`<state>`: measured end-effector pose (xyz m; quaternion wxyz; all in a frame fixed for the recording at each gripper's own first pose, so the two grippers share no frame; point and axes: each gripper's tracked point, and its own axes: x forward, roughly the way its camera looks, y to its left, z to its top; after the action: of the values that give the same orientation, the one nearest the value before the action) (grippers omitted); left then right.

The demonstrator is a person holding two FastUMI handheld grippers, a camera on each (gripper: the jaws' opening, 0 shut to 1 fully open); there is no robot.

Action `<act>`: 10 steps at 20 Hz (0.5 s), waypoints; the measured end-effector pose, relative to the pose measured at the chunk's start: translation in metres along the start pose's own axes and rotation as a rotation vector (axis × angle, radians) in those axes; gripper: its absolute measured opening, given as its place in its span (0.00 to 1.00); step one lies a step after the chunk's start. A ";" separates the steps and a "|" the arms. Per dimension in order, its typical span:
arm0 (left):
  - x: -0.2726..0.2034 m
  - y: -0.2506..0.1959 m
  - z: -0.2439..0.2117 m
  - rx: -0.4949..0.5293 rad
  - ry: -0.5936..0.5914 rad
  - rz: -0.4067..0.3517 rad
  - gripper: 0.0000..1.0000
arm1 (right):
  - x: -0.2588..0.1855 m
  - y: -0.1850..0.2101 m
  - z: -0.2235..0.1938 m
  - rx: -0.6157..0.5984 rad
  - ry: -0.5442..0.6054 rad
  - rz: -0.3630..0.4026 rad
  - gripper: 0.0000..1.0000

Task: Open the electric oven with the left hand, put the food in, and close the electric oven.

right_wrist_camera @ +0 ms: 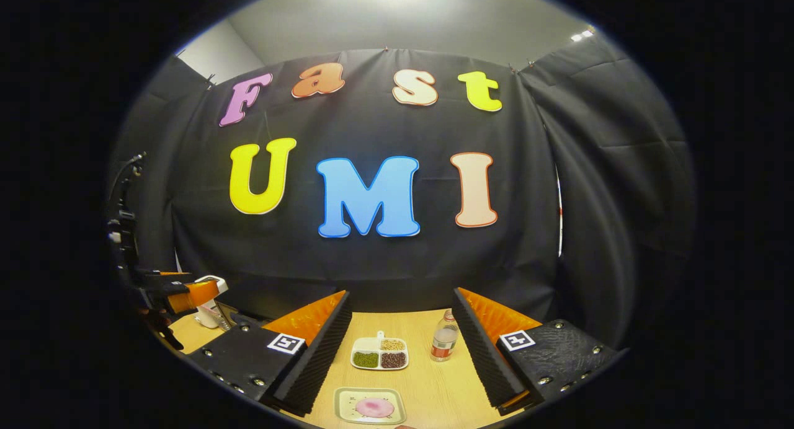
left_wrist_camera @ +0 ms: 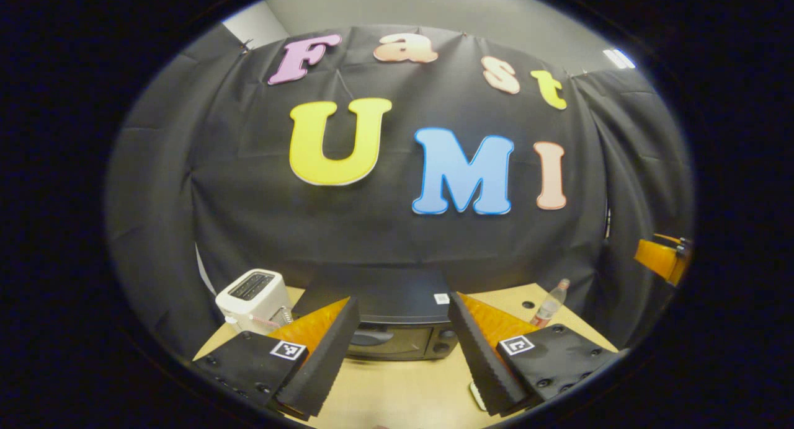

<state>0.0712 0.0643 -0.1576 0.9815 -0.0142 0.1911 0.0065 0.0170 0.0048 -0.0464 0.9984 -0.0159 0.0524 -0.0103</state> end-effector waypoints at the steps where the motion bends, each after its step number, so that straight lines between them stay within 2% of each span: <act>1: 0.014 0.005 -0.010 0.002 0.028 -0.004 0.92 | 0.000 -0.002 -0.003 -0.008 0.007 -0.007 0.98; 2: 0.029 0.010 -0.021 0.012 0.054 -0.004 1.00 | 0.001 -0.004 -0.007 -0.014 0.017 -0.013 0.98; 4: 0.061 0.020 -0.044 0.038 0.104 -0.006 0.92 | 0.002 -0.008 -0.016 -0.026 0.042 -0.031 0.98; 5: 0.077 0.025 -0.053 0.047 0.122 -0.004 1.00 | 0.004 -0.012 -0.021 -0.031 0.053 -0.042 0.98; 6: 0.090 0.028 -0.061 0.052 0.129 0.004 0.92 | 0.004 -0.014 -0.024 -0.032 0.064 -0.053 0.99; 7: 0.101 0.033 -0.068 0.059 0.137 0.013 1.00 | 0.005 -0.015 -0.027 -0.031 0.074 -0.064 0.98; 8: 0.111 0.037 -0.076 0.064 0.146 0.017 0.98 | 0.005 -0.017 -0.029 -0.030 0.084 -0.074 0.98; 10: 0.132 0.041 -0.090 0.079 0.161 0.019 1.00 | 0.006 -0.021 -0.032 -0.028 0.096 -0.094 0.98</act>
<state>0.1594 0.1032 -0.2912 0.9626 0.0257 0.2697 0.0073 0.0195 -0.0176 -0.0780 0.9929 -0.0319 0.0994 -0.0570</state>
